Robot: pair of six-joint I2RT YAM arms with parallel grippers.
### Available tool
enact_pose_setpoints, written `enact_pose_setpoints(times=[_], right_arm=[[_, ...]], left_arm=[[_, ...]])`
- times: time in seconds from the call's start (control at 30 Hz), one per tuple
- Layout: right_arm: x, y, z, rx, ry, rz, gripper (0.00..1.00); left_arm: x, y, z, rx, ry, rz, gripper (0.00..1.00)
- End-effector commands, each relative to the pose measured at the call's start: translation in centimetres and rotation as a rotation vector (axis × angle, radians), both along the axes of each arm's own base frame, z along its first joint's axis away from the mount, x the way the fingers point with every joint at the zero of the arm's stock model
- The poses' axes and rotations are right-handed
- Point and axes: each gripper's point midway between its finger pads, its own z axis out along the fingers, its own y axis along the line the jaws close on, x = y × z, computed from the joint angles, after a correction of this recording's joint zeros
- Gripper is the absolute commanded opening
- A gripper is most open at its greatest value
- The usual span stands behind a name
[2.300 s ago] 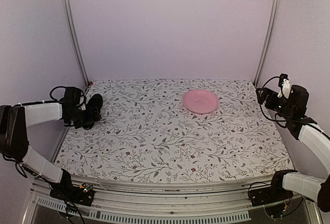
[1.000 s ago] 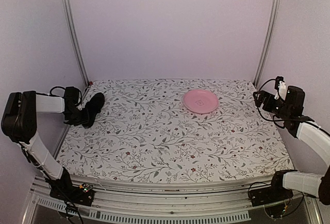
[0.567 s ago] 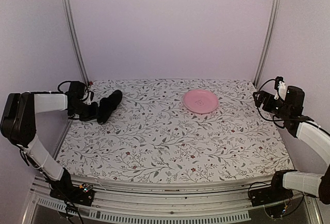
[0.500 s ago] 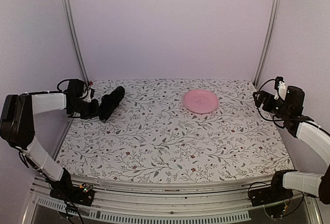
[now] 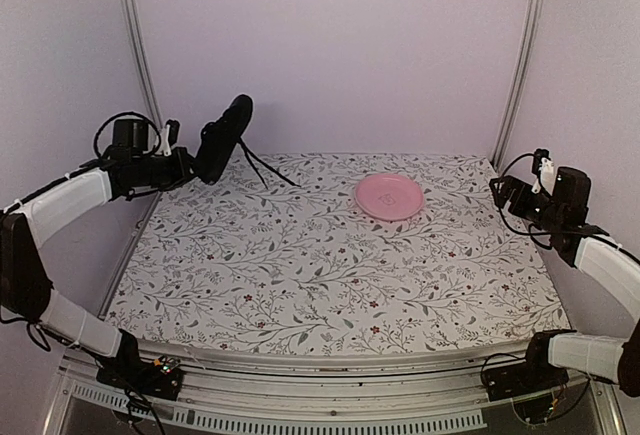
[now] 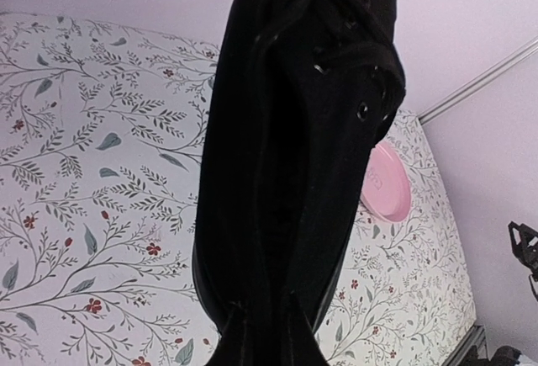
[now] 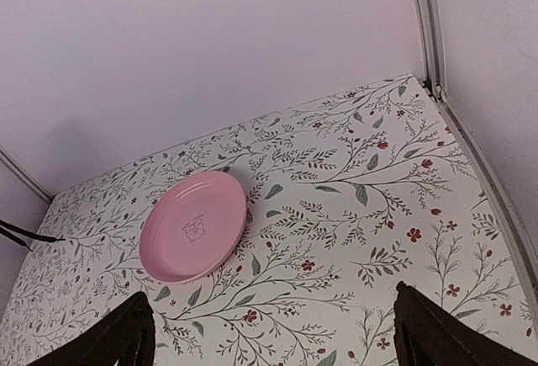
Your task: Tie the shoes
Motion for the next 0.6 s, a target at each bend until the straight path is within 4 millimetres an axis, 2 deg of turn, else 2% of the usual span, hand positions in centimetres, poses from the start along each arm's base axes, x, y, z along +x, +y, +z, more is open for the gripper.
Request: enact_pose_setpoints(times=[0.0,0.13,0.37,0.5,0.57], right_arm=[[-0.7,3.8,0.9,0.015,-0.044,0.183,0.99],[-1.8,9.2,1.8,0.015,-0.110,0.389,0.99],[-4.1,17.1,2.9,0.095,-0.203,0.667,0.99],[-5.7,21.2,2.9,0.109,-0.239,0.790,0.99],[-6.0,22.6,2.8,0.107,-0.254,0.834,0.99]], left_arm=[[-0.2,-3.4,1.6,0.015,-0.082,-0.056,0.00],[-1.6,-9.4,1.9,0.033,-0.092,-0.173,0.00],[-4.2,-18.8,2.8,0.042,-0.083,-0.346,0.00],[-6.1,-23.7,3.7,0.003,-0.084,-0.459,0.00],[-6.8,-25.4,3.5,-0.009,-0.071,-0.504,0.00]])
